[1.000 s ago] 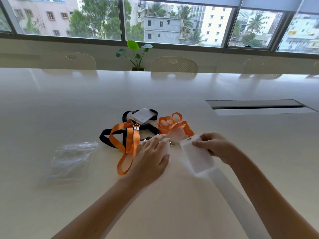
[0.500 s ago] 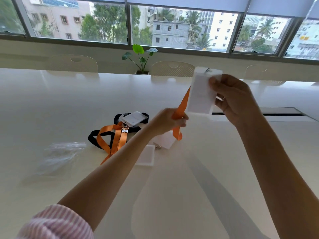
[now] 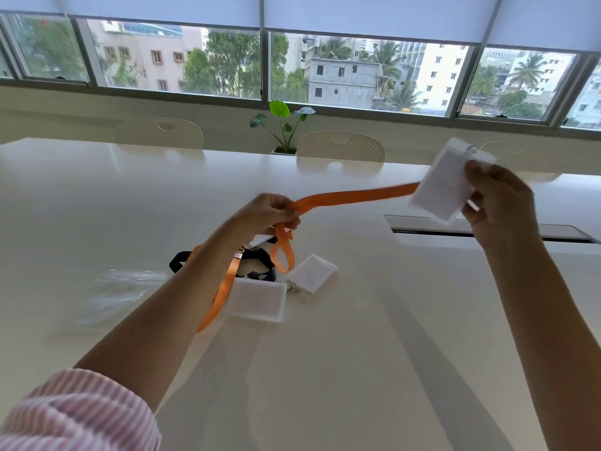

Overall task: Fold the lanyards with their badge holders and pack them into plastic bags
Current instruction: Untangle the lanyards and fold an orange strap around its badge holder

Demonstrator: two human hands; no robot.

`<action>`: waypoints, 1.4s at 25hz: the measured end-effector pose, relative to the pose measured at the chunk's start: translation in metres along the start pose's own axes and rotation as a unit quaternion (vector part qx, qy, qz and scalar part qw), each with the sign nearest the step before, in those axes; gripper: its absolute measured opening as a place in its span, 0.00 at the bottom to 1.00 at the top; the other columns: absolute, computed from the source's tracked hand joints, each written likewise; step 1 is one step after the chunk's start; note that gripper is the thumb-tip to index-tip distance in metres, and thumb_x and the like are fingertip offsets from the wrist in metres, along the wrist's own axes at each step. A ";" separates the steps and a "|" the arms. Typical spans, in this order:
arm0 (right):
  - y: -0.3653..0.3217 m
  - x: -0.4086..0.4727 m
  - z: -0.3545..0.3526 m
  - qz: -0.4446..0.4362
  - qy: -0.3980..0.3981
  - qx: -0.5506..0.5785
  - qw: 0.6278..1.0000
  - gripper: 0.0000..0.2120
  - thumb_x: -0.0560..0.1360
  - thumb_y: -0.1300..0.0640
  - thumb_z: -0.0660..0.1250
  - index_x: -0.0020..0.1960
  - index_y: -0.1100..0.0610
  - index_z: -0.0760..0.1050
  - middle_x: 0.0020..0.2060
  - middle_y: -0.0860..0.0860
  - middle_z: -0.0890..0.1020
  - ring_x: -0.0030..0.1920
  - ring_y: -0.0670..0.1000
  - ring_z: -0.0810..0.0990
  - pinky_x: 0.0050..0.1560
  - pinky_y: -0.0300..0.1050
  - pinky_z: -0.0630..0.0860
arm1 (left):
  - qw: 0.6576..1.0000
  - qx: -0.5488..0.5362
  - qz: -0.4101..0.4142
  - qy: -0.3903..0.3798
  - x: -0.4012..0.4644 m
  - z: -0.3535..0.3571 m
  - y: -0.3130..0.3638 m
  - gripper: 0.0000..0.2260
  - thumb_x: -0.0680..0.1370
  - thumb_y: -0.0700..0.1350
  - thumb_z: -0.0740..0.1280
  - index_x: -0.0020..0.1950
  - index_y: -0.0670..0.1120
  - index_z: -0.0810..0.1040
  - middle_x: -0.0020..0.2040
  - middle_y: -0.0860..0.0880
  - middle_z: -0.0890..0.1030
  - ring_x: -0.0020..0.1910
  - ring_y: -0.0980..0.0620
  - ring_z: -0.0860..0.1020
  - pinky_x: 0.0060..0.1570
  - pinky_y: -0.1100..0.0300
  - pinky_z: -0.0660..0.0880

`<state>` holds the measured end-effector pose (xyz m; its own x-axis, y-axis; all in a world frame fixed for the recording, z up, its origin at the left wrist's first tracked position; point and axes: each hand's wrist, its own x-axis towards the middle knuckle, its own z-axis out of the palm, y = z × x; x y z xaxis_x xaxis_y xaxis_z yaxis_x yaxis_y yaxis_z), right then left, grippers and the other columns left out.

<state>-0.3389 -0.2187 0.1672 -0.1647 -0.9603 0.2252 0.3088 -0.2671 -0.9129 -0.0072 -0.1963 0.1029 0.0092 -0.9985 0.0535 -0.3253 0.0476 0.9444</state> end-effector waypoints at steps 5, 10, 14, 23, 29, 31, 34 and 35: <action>0.042 -0.011 0.022 0.114 -0.140 -0.037 0.983 0.02 0.73 0.60 0.68 0.43 0.56 0.75 0.37 0.51 0.77 0.37 0.49 0.77 0.40 0.43 0.76 | 0.992 -0.119 -0.030 0.001 0.002 0.025 0.036 0.06 0.76 0.42 0.68 0.52 0.42 0.79 0.43 0.45 0.84 0.42 0.50 0.84 0.45 0.52 0.81; 0.071 -0.026 0.038 0.144 -0.246 -0.019 0.958 0.08 0.67 0.56 0.70 0.44 0.57 0.76 0.41 0.51 0.81 0.46 0.51 0.79 0.53 0.53 0.72 | 0.994 -0.089 -0.011 -0.068 -0.006 0.059 0.050 0.06 0.79 0.40 0.63 0.53 0.42 0.78 0.44 0.45 0.82 0.43 0.49 0.82 0.49 0.51 0.80; 0.089 -0.033 0.038 0.167 -0.297 0.023 0.940 0.11 0.72 0.55 0.65 0.49 0.62 0.70 0.48 0.60 0.76 0.49 0.58 0.76 0.49 0.57 0.75 | 0.981 -0.168 -0.038 -0.093 -0.011 0.078 0.047 0.10 0.79 0.35 0.61 0.59 0.37 0.76 0.47 0.42 0.80 0.44 0.46 0.80 0.45 0.54 0.81; 0.117 -0.032 0.016 0.235 -0.131 -0.136 0.953 0.08 0.74 0.55 0.69 0.45 0.58 0.72 0.39 0.55 0.80 0.35 0.51 0.80 0.28 0.45 0.78 | 0.999 -0.001 -0.037 0.027 -0.031 0.114 0.006 0.08 0.77 0.39 0.64 0.53 0.42 0.82 0.47 0.44 0.83 0.41 0.51 0.82 0.42 0.60 0.81; 0.142 -0.026 -0.016 0.248 -0.090 -0.323 0.909 0.11 0.73 0.55 0.71 0.49 0.60 0.73 0.46 0.57 0.79 0.42 0.54 0.78 0.39 0.50 0.78 | 0.914 0.396 0.075 0.044 -0.067 0.137 -0.050 0.16 0.79 0.51 0.60 0.65 0.50 0.75 0.64 0.49 0.74 0.64 0.47 0.70 0.62 0.52 0.68; 0.151 -0.027 -0.023 0.191 -0.076 -0.379 0.902 0.12 0.73 0.54 0.71 0.49 0.60 0.73 0.49 0.58 0.79 0.48 0.58 0.79 0.51 0.54 0.78 | 0.885 0.462 0.055 0.019 -0.077 0.143 -0.064 0.19 0.80 0.55 0.57 0.69 0.50 0.69 0.71 0.49 0.67 0.71 0.46 0.62 0.67 0.51 0.59; 0.155 -0.028 -0.023 0.090 -0.041 -0.533 0.840 0.15 0.73 0.49 0.69 0.53 0.60 0.75 0.52 0.58 0.81 0.55 0.60 0.77 0.53 0.48 0.73 | 0.870 0.490 0.050 0.004 -0.084 0.149 -0.076 0.23 0.82 0.56 0.50 0.75 0.49 0.61 0.76 0.51 0.58 0.76 0.49 0.52 0.71 0.51 0.49; 0.155 -0.029 -0.021 0.072 -0.036 -0.568 0.819 0.16 0.73 0.49 0.68 0.54 0.59 0.75 0.54 0.58 0.80 0.56 0.60 0.77 0.53 0.48 0.72 | 0.871 0.488 0.052 0.009 -0.085 0.150 -0.077 0.23 0.82 0.56 0.50 0.75 0.49 0.60 0.77 0.51 0.57 0.76 0.50 0.51 0.72 0.52 0.48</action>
<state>-0.3061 -0.2302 0.0116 -0.1357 -0.9883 0.0695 -0.7577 0.0584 -0.6499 -0.1244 -0.1193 -0.0232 -0.0565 -0.9891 0.1361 -0.9744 0.0843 0.2084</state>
